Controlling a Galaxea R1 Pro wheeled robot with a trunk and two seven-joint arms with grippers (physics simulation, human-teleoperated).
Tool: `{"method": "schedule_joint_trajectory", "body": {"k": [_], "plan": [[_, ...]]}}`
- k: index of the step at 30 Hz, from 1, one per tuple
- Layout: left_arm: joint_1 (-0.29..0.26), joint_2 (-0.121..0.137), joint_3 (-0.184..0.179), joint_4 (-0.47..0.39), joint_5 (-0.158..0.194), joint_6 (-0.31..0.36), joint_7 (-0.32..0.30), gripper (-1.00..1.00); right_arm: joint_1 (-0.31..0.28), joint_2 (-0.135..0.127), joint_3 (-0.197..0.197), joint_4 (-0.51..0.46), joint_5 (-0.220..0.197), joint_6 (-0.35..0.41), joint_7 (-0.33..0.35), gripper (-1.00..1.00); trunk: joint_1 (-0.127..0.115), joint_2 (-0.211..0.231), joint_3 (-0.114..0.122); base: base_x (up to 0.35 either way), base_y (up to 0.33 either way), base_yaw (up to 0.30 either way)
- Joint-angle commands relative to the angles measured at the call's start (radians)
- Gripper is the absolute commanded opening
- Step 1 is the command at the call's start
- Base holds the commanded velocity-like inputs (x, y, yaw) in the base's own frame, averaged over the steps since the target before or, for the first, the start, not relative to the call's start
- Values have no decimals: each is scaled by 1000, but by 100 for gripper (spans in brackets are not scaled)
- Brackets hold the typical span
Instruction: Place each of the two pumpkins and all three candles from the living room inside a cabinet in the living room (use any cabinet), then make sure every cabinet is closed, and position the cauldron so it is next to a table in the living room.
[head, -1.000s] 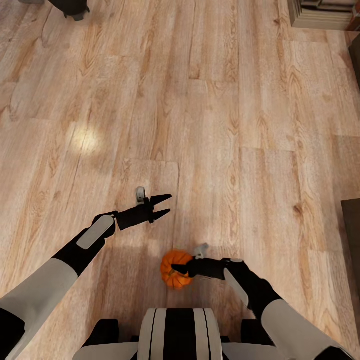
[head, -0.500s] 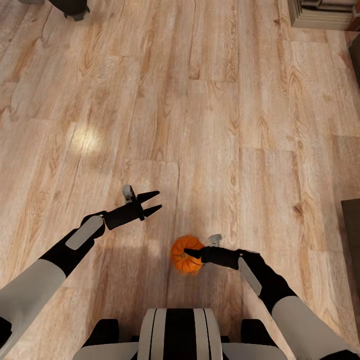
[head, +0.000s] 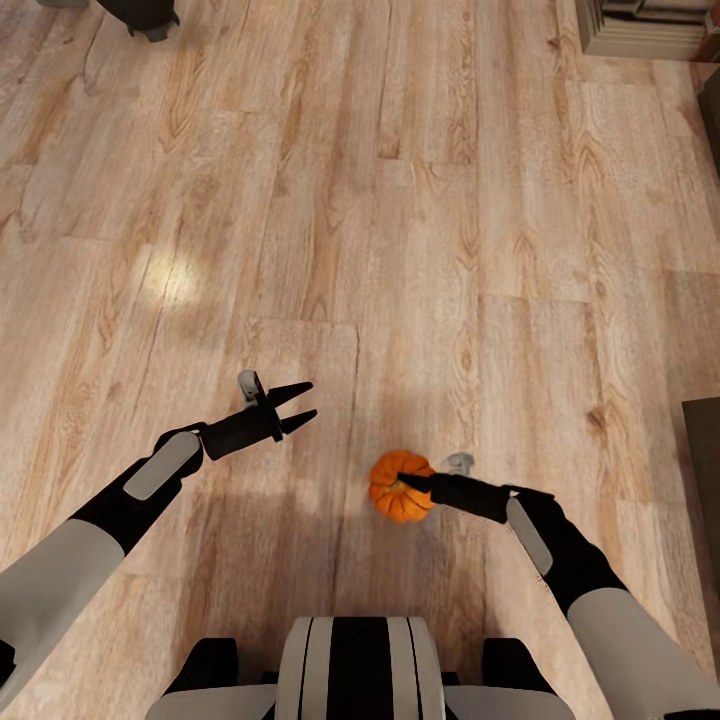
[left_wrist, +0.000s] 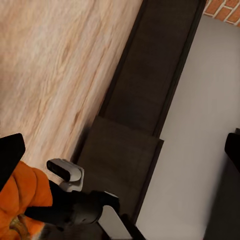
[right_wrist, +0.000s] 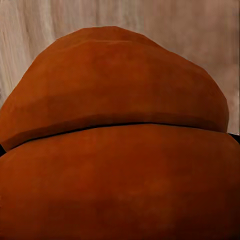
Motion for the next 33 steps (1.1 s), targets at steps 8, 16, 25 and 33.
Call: {"method": "schedule_joint_trajectory", "body": {"k": [8,16,25,33], "plan": [[0,-8,0,16,0,-2,0,100,0,0,-35,-4,-1,23,1,-100,0,0,0,0,0,0],[0,-7,45,38,-5,0,2,100,1,10,-31,5,7,16,-2,-100,-4,2,31,0,0,0],[0,-1,53,38,-11,3,5,100,2,10,-29,5,10,14,-5,-100,-8,4,66,0,0,130],[0,2,54,38,-10,3,6,100,2,10,-30,7,7,14,-3,-100,-11,6,97,0,0,284]]}}
